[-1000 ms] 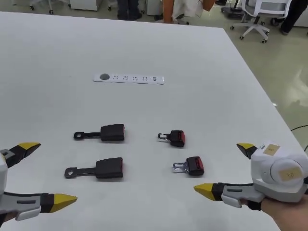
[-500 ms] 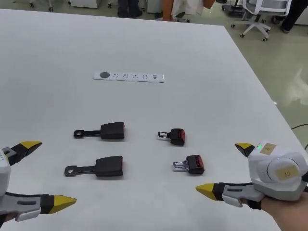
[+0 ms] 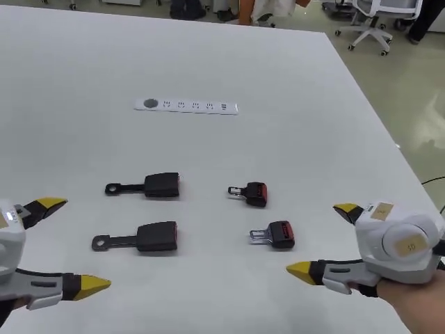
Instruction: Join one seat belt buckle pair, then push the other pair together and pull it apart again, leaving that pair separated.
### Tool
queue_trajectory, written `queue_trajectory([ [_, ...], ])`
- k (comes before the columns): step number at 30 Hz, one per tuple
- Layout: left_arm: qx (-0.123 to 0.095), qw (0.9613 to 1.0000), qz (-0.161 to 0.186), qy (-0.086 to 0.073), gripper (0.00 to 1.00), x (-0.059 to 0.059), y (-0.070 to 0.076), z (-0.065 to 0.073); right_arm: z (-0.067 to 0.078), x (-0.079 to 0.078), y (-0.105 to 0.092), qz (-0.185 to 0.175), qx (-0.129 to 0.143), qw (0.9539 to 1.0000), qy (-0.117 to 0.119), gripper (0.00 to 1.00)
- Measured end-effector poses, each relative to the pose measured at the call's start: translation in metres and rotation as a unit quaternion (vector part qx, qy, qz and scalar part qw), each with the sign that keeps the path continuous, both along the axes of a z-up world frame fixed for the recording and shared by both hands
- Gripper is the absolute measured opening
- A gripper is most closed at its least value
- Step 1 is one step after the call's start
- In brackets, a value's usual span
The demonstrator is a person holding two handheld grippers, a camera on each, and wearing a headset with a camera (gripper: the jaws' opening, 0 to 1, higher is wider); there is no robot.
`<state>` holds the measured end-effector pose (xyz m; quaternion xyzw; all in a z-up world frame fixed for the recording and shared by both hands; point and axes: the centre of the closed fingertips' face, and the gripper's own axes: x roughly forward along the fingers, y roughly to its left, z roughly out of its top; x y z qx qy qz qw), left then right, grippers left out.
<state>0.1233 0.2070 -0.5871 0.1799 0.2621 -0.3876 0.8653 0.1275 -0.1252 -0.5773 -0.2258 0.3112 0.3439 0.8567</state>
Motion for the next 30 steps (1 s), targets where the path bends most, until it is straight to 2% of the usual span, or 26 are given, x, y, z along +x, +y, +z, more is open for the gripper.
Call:
queue_trajectory([
  [3, 0.003, 1.0000, -0.007, 0.005, 0.96, 0.003, -0.005, -0.001, -0.001, 0.001, 0.001, 0.008, -0.005, 1.0000, 0.001, 0.83],
  [5, 0.010, 0.9998, -0.014, 0.008, 0.94, 0.003, -0.003, -0.005, -0.001, 0.004, 0.002, 0.012, -0.007, 0.9999, 0.001, 0.83],
  [10, 0.019, 0.9994, -0.026, 0.008, 0.92, 0.010, -0.017, -0.002, -0.003, 0.009, 0.004, 0.028, -0.016, 0.9995, 0.001, 0.81],
  [15, 0.032, 0.9987, -0.038, 0.013, 0.89, 0.014, -0.022, -0.005, -0.006, 0.013, 0.010, 0.052, -0.020, 0.9984, 0.005, 0.79],
  [17, 0.037, 0.9980, -0.047, 0.021, 0.85, 0.015, -0.026, -0.007, -0.011, 0.017, 0.010, 0.063, -0.026, 0.9976, 0.010, 0.79],
  [21, 0.043, 0.9971, -0.058, 0.027, 0.82, 0.018, -0.031, -0.012, -0.019, 0.022, 0.011, 0.083, -0.038, 0.9957, 0.018, 0.75],
  [23, 0.046, 0.9961, -0.066, 0.035, 0.80, 0.018, -0.035, -0.015, -0.024, 0.026, 0.012, 0.098, -0.046, 0.9938, 0.023, 0.73],
  [27, 0.052, 0.9948, -0.077, 0.043, 0.77, 0.022, -0.038, -0.022, -0.034, 0.033, 0.013, 0.124, -0.053, 0.9903, 0.034, 0.67],
  [28, 0.058, 0.9938, -0.082, 0.048, 0.76, 0.023, -0.039, -0.025, -0.037, 0.034, 0.014, 0.134, -0.054, 0.9886, 0.041, 0.65],
  [29, 0.078, 0.9916, -0.089, 0.053, 0.75, 0.024, -0.036, -0.030, -0.038, 0.034, 0.015, 0.140, -0.058, 0.9873, 0.047, 0.64],
  [30, 0.085, 0.9905, -0.093, 0.056, 0.73, 0.025, -0.036, -0.033, -0.039, 0.036, 0.015, 0.143, -0.060, 0.9868, 0.047, 0.63],
])
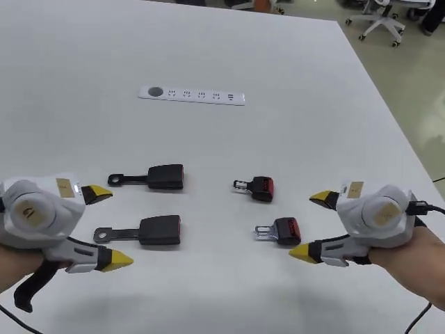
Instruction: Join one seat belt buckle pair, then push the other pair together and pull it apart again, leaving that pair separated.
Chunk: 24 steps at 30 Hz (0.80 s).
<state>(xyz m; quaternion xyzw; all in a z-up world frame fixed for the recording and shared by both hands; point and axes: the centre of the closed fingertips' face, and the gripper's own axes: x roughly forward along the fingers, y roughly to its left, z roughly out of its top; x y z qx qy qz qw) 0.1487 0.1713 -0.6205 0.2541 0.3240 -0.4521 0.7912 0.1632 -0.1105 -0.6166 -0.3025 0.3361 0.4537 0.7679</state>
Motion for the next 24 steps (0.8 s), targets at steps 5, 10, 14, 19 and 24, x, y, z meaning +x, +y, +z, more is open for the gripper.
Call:
queue_trajectory([
  [5, 0.001, 0.9997, -0.021, 0.013, 0.69, 0.005, -0.013, -0.003, -0.012, 0.004, 0.002, 0.039, -0.008, 0.9990, 0.021, 0.55],
  [10, 0.018, 0.9983, -0.048, 0.028, 0.65, 0.009, -0.021, -0.014, -0.025, 0.008, 0.003, 0.071, -0.030, 0.9966, 0.029, 0.52],
  [14, 0.024, 0.9970, -0.060, 0.041, 0.60, 0.009, -0.024, -0.023, -0.039, 0.011, 0.000, 0.094, -0.043, 0.9938, 0.041, 0.48],
  [19, 0.035, 0.9946, -0.081, 0.055, 0.49, 0.012, -0.027, -0.033, -0.046, 0.014, 0.000, 0.112, -0.056, 0.9907, 0.053, 0.45],
  [24, 0.039, 0.9935, -0.090, 0.058, 0.47, 0.023, -0.028, -0.037, -0.052, 0.009, 0.000, 0.136, -0.074, 0.9859, 0.065, 0.42],
])
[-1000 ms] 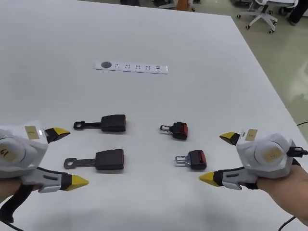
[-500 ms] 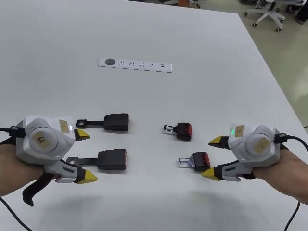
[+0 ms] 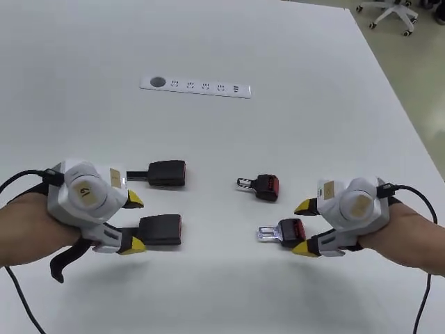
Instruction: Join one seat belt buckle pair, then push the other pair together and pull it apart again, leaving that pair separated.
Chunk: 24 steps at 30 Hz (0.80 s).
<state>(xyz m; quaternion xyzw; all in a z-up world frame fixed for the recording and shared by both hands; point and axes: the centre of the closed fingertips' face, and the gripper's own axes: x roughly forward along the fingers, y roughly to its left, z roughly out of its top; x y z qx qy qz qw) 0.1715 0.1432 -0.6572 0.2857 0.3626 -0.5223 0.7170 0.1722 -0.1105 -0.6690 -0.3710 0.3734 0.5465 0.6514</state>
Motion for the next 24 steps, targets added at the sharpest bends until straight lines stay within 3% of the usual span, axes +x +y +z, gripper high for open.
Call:
queue_trajectory([
  [9, 0.014, 0.9993, -0.032, 0.010, 0.42, 0.003, -0.006, -0.009, -0.011, 0.006, -0.002, 0.017, -0.012, 0.9997, 0.012, 0.39],
  [24, 0.037, 0.9941, -0.100, 0.020, 0.32, -0.001, -0.017, -0.023, -0.017, 0.004, -0.003, 0.034, -0.018, 0.9988, 0.031, 0.33],
])
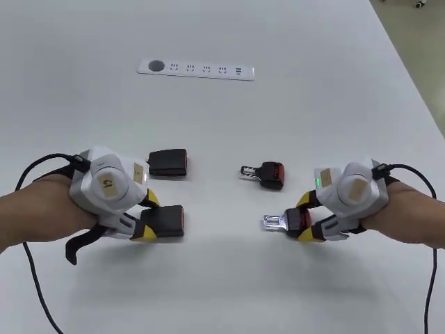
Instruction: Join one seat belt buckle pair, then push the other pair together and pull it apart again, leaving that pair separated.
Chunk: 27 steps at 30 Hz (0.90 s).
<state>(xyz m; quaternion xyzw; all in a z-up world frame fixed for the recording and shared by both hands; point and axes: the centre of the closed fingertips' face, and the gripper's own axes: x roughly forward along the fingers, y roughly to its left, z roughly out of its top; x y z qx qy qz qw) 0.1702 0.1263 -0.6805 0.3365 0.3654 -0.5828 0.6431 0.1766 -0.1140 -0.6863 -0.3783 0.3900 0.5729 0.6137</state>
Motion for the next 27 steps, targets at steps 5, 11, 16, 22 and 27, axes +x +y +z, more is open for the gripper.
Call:
queue_trajectory([
  [5, 0.024, 0.9995, -0.021, -0.006, 0.33, -0.001, 0.001, -0.007, -0.003, 0.002, -0.002, 0.001, 0.002, 1.0000, -0.002, 0.33],
  [11, 0.037, 0.9988, -0.030, -0.009, 0.33, 0.001, 0.004, -0.012, -0.002, 0.001, -0.002, 0.005, 0.002, 1.0000, -0.004, 0.33],
  [16, 0.033, 0.9989, -0.032, -0.004, 0.33, -0.001, 0.003, -0.011, -0.005, 0.002, -0.002, 0.000, 0.004, 1.0000, -0.009, 0.33],
  [22, 0.037, 0.9990, -0.025, -0.004, 0.33, -0.002, 0.002, -0.011, -0.005, 0.001, -0.003, -0.002, 0.002, 1.0000, -0.009, 0.33],
  [27, 0.030, 0.9995, -0.011, -0.001, 0.33, -0.002, 0.002, -0.011, -0.005, -0.003, -0.003, -0.002, 0.001, 1.0000, -0.007, 0.33],
])
